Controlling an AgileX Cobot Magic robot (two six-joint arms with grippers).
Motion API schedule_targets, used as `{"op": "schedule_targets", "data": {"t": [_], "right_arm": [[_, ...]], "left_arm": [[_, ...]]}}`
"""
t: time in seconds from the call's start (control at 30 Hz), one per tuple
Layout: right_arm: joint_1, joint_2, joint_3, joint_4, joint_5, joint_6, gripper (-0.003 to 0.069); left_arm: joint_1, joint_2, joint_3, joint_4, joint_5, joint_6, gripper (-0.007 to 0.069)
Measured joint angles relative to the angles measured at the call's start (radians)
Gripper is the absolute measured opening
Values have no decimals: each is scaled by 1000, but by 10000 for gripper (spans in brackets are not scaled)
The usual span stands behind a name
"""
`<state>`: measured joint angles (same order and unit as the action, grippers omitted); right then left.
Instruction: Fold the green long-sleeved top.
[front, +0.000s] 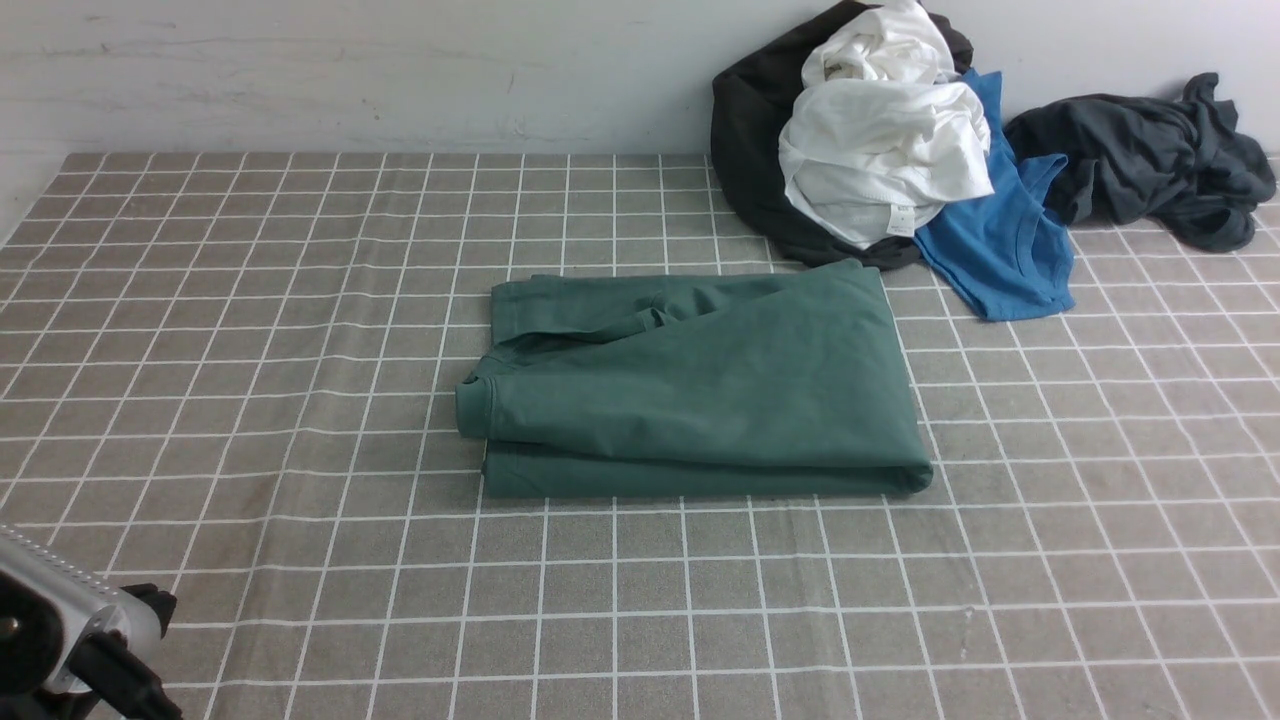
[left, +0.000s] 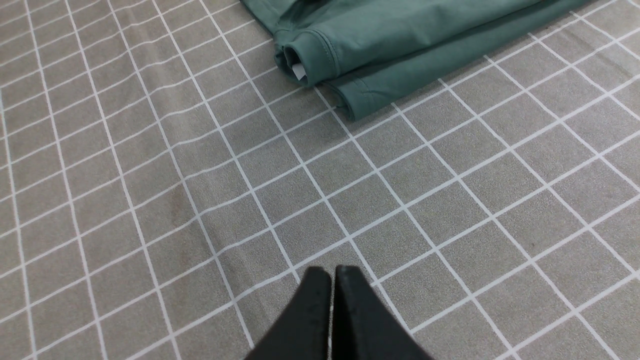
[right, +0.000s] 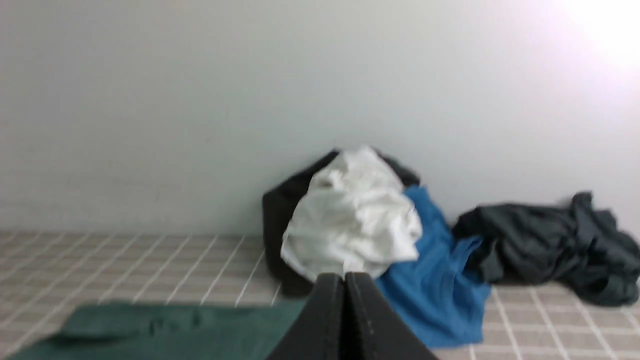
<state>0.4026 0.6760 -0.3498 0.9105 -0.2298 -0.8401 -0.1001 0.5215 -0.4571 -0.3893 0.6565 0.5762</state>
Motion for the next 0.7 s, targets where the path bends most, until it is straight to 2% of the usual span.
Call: {"op": "schedule_targets", "data": {"t": [0.3, 0.4, 0.57, 0.7], "right_arm": [[0, -66, 214, -6, 296, -1, -14], [0, -285, 349, -7, 351, -1, -14], [-23, -628, 377, -72, 463, -1, -14], [-78, -683, 377, -169, 485, -3, -14]], "left_arm": [[0, 0, 0, 0, 0, 0, -7], [0, 0, 0, 0, 0, 0, -7], [0, 0, 0, -1, 1, 0, -7], [0, -1, 0, -3, 1, 0, -7]]}}
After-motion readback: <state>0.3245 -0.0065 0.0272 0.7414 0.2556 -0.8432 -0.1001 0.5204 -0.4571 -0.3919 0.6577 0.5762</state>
